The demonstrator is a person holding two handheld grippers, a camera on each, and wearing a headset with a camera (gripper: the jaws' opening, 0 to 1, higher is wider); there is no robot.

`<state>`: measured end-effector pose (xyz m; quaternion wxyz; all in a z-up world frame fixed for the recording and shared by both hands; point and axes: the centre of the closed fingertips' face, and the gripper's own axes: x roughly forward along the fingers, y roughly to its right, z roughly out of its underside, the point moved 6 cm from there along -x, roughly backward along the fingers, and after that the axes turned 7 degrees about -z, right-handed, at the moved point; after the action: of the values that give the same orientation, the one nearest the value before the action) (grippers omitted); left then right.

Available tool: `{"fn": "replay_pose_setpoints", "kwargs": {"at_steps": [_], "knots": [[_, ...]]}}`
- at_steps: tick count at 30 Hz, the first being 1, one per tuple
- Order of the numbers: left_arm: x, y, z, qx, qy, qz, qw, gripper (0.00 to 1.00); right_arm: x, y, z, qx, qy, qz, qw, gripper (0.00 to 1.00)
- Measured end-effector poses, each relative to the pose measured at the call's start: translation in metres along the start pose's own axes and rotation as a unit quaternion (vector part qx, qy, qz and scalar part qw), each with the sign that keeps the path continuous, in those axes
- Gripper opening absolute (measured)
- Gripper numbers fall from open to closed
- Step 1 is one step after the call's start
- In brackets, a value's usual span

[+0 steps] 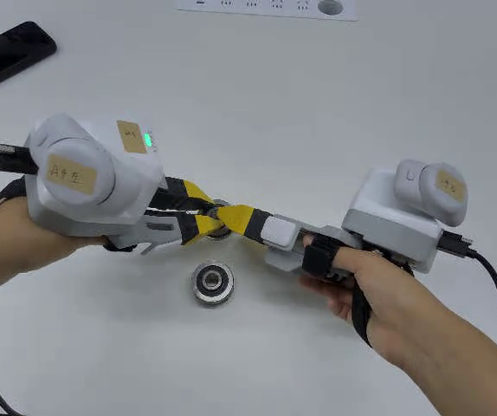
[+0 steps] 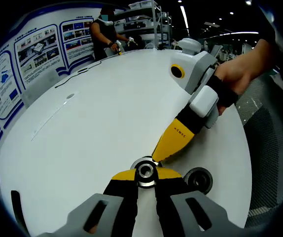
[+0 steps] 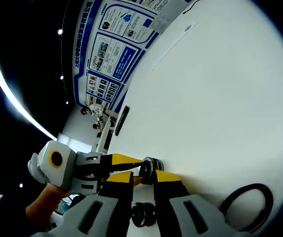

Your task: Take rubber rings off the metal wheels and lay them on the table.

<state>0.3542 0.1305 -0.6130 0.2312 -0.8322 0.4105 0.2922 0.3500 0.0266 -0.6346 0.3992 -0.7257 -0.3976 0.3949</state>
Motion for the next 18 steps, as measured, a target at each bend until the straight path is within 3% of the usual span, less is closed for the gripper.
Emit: {"fn": "replay_pose_setpoints", "kwargs": {"at_steps": [4, 9, 18], "knots": [[0.0001, -0.0009, 0.0009, 0.000, -0.001, 0.001, 1.0000, 0.12, -0.0005, 0.0081, -0.0002, 0.002, -0.005, 0.020, 0.9998, 0.03], [0.0006, -0.0010, 0.0005, 0.000, -0.001, 0.001, 1.0000, 0.12, 0.0007, 0.0058, -0.0009, 0.004, -0.008, 0.013, 0.9999, 0.02], [0.0010, 0.0000, -0.0004, -0.001, -0.002, 0.001, 1.0000, 0.12, -0.0004, 0.0006, -0.0016, -0.008, -0.003, 0.026, 0.9996, 0.01]]}}
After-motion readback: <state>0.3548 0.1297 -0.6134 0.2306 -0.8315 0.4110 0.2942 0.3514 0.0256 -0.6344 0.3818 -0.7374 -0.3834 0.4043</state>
